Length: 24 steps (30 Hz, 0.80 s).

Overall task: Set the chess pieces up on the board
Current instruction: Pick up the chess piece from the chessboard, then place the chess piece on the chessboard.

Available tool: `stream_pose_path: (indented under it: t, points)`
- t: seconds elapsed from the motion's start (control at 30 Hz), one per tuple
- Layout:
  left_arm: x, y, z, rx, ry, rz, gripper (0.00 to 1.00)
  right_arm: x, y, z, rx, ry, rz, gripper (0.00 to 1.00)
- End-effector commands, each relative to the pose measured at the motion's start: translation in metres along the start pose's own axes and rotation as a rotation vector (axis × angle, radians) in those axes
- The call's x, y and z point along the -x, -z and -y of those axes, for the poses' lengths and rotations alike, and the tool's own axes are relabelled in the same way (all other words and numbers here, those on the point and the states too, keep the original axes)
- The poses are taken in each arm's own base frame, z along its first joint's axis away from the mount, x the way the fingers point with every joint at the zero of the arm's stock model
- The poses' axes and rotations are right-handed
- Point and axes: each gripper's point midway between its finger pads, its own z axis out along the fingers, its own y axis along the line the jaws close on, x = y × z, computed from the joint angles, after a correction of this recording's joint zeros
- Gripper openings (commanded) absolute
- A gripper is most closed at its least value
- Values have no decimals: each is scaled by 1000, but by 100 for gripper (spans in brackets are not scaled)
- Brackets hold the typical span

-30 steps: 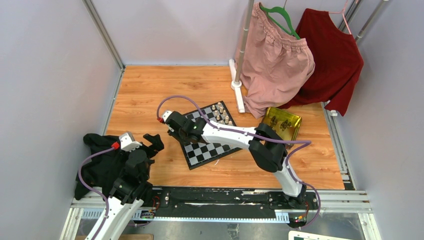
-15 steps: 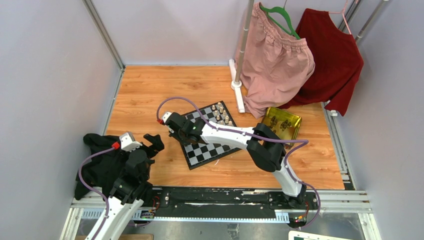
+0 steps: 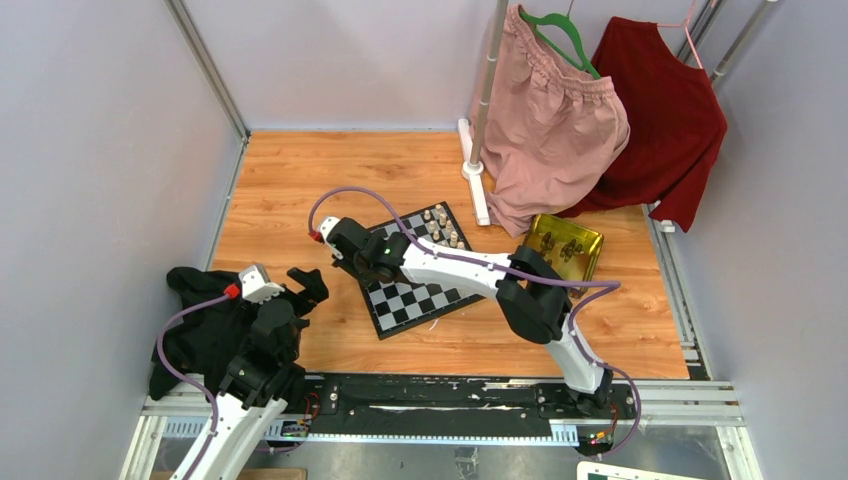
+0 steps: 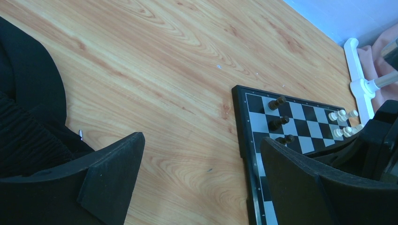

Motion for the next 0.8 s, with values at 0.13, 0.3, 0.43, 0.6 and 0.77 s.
stream_pose_path:
  t: [0.13,0.3,0.43,0.6,0.77]
  points:
    - [4,1,4,-31,16,29,100,8,-7,14,-18,2,6,0]
    - [5,1,5,-33,16,29,100,4,-14,17,-14,-6,-5,0]
    - [4,1,5,-33,15,28,100,2,-18,18,-11,-11,-11,0]
    - [4,1,4,-33,14,28,100,0,-21,20,-7,-17,-15,0]
    - [4,1,5,-34,14,29,100,-1,-23,20,-4,-23,-17,0]
